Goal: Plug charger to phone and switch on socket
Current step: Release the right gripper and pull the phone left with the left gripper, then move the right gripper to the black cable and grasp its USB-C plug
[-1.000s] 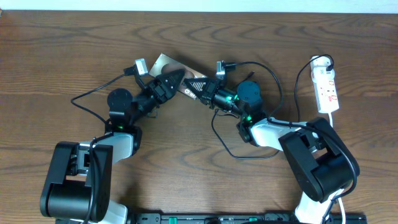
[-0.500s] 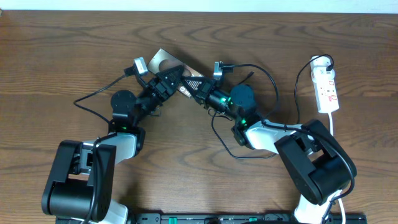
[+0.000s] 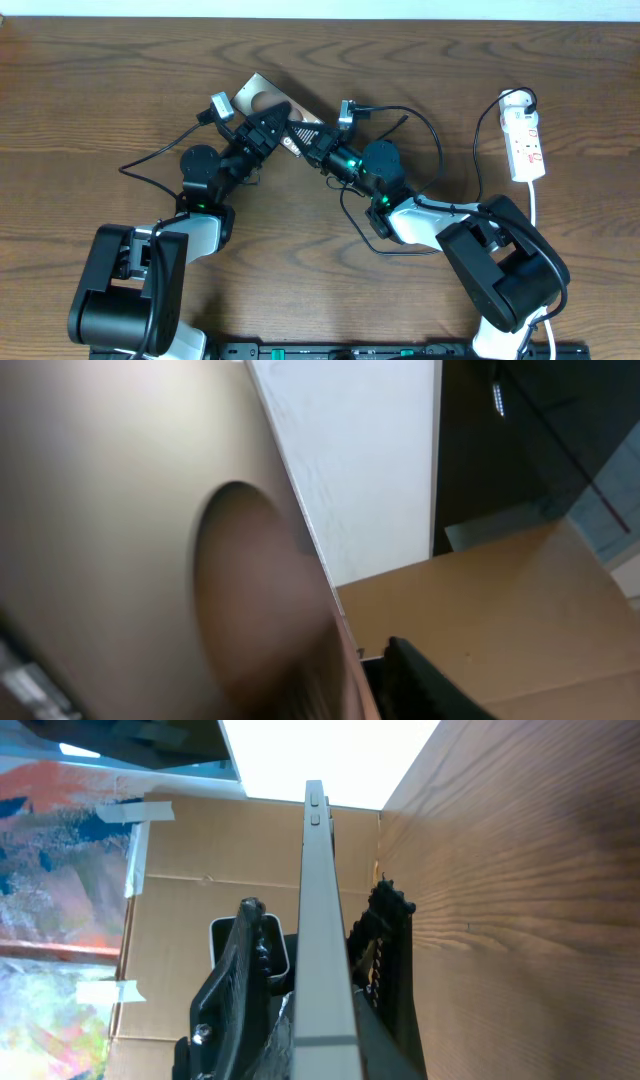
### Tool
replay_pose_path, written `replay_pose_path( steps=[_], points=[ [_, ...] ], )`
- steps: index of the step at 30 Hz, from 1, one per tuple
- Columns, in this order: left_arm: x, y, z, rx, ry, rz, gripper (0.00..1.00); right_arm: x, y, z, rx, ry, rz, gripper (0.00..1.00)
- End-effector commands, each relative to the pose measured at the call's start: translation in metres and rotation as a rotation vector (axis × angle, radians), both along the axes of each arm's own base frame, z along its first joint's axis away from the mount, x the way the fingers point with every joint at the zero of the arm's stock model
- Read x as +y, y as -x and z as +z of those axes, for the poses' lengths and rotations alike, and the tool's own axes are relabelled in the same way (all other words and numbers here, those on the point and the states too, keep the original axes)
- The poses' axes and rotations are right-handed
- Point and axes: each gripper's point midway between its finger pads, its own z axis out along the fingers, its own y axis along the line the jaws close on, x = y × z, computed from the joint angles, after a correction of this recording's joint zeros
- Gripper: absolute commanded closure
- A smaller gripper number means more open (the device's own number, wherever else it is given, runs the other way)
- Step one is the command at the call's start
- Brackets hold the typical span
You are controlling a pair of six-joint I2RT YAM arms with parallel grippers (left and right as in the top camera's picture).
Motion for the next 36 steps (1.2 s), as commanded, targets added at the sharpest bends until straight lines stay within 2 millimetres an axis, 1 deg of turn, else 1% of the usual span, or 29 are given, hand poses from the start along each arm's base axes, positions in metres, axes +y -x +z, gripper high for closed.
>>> replay_pose_path(
  steps=[1,3,4,7,9,10,11,12,13,14,16,19,21,22,25,28,31,33,34,35,36],
  points=[
    [-0.002,0.0,0.011,-0.044,0.001,-0.001,0.65,0.007,0.004,0.005,-0.035,0.016,0.015,0.99],
    [-0.002,0.0,0.011,-0.043,0.002,-0.001,0.68,0.007,0.006,0.005,-0.035,0.016,0.026,0.99],
    [-0.002,0.0,0.011,-0.041,0.006,-0.001,0.73,0.008,0.006,0.005,-0.038,0.017,0.03,0.99],
    [-0.001,-0.001,0.011,-0.036,0.012,0.007,0.8,0.009,0.008,0.005,-0.045,0.022,0.041,0.99],
    [0.0,-0.002,0.011,-0.022,0.03,0.011,0.92,0.009,0.009,0.005,-0.051,0.028,0.047,0.99],
    [0.0,-0.002,0.011,-0.021,0.031,0.014,0.92,0.01,0.01,0.004,-0.05,0.031,0.053,0.9],
    [0.0,-0.002,0.011,-0.021,0.031,0.014,0.92,0.011,0.012,0.003,-0.049,0.032,0.068,0.62],
    [0.0,-0.002,0.011,-0.021,0.032,0.014,0.92,0.012,0.014,0.003,-0.053,0.035,0.087,0.31],
    [0.0,-0.002,0.011,-0.02,0.033,0.013,0.93,0.014,0.018,0.003,-0.059,0.039,0.11,0.11],
    [0.0,-0.002,0.011,-0.015,0.039,0.012,0.93,0.015,0.02,0.003,-0.073,0.047,0.129,0.01],
    [0.001,-0.002,0.011,-0.009,0.046,0.007,0.92,0.013,0.022,0.002,-0.105,0.066,0.158,0.01],
    [0.006,-0.001,0.011,0.011,0.067,-0.015,0.93,-0.005,0.014,-0.002,-0.128,0.095,0.191,0.01],
    [0.016,0.0,0.01,0.027,0.083,-0.032,0.93,-0.024,0.004,-0.01,-0.109,0.12,0.2,0.01],
    [0.024,0.0,0.01,0.053,0.111,-0.039,0.93,-0.038,-0.003,-0.018,-0.103,0.15,0.201,0.01],
    [0.044,-0.001,0.009,0.103,0.165,-0.045,0.93,-0.066,-0.013,-0.029,-0.094,0.206,0.206,0.01],
    [0.065,0.002,0.008,0.12,0.176,-0.056,0.93,-0.097,-0.021,-0.032,-0.08,0.264,0.178,0.01],
    [0.077,0.006,0.006,0.141,0.184,-0.074,0.93,-0.121,-0.021,-0.029,-0.066,0.356,0.135,0.01],
    [0.085,0.007,-0.001,0.2,0.215,-0.076,0.93,-0.139,-0.018,-0.031,-0.047,0.462,0.081,0.01],
    [0.086,0.008,-0.006,0.231,0.224,-0.079,0.93,-0.147,-0.016,-0.031,-0.037,0.519,0.052,0.01],
    [0.085,0.01,-0.012,0.267,0.23,-0.089,0.93,-0.162,-0.011,-0.034,-0.016,0.623,-0.002,0.01],
    [0.084,0.011,-0.016,0.292,0.235,-0.094,0.93,-0.172,-0.008,-0.034,-0.001,0.687,-0.038,0.01]
  ],
)
